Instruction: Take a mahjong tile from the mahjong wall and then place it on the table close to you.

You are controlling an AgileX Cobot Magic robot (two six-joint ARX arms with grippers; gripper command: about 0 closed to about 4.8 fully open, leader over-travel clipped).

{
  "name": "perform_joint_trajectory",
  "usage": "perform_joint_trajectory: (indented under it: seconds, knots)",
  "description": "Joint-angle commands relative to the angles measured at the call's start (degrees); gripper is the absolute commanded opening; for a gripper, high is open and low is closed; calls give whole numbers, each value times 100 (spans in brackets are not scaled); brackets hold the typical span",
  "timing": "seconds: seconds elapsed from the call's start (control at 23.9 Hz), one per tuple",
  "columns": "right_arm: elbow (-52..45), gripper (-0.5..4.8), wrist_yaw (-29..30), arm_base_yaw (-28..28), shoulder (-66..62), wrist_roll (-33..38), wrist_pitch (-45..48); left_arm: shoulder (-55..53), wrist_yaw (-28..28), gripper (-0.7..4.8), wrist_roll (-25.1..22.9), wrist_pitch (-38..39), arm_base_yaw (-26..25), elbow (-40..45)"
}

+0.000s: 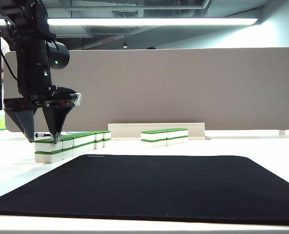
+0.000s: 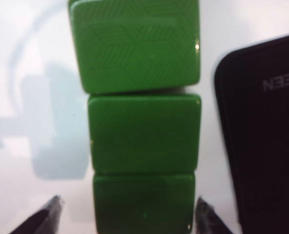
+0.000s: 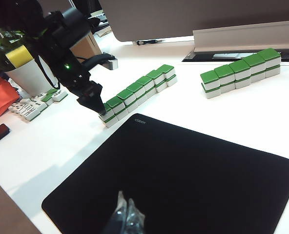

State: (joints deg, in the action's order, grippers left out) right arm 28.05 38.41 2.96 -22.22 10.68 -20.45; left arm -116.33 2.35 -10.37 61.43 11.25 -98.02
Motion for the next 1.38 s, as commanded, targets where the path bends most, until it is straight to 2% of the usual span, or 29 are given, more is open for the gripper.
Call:
perform_joint_trajectory:
  seconds: [0.04,0.67,0.88,1.0,1.09,1.38]
  knots:
    - [31,-1,11,-7,2,2,52,-116,4,350,-11,-83,28,-20]
    - [31,-1,11,-7,2,2,50,-461,44,332,-11,-238,44,-15]
    - [31,-1,11,-7,2,2,52,-461,44,264,-13,-229,44,-15]
    - [31,-1,11,-7,2,2,50,-461,44,263,-11,-229,46,-15]
    - [31,-1,11,-7,2,2,52,-461,44,239,-11,-229,46,-15]
    - [31,-1,11,-7,4,2,52,-459,44,236,87,-173,46,-17]
